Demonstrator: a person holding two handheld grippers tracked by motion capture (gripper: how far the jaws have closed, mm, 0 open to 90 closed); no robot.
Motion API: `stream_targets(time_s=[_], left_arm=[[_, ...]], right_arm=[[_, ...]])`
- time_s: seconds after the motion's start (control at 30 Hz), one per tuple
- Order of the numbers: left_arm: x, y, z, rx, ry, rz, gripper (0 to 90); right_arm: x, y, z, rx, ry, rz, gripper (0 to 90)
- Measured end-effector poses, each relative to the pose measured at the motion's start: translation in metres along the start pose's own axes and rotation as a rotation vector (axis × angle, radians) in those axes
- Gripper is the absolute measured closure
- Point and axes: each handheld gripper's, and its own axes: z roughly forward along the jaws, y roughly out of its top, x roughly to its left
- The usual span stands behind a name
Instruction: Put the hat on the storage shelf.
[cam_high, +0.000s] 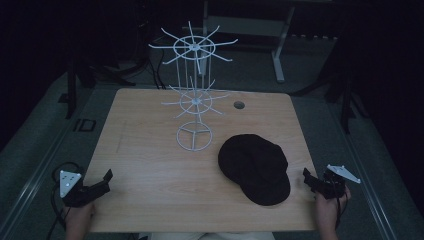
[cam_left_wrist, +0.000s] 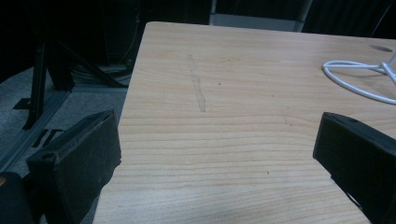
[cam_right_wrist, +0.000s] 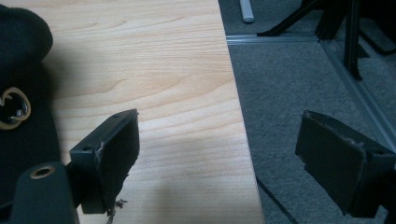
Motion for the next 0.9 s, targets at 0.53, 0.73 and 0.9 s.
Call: stream_targets(time_s=[0.53, 0.73, 0.9], left_arm=[[0.000, 0.000, 0.000, 0.005, 0.001, 0.005, 1.5], [-0.001, 0.000, 0.000, 0.001, 0.000, 0.005, 1.4], [-0.001, 0.000, -0.001, -0.011, 0.003, 0.012, 1.5]], right_arm=[[0.002, 0.003, -0.002, 0.007, 0.045, -0.003, 13.9], [0.022, 0.030, -0.022, -0.043, 0.118, -0.063, 13.8], [0.047, 0.052, -0.036, -0.090, 0.191, -0.117, 13.8]])
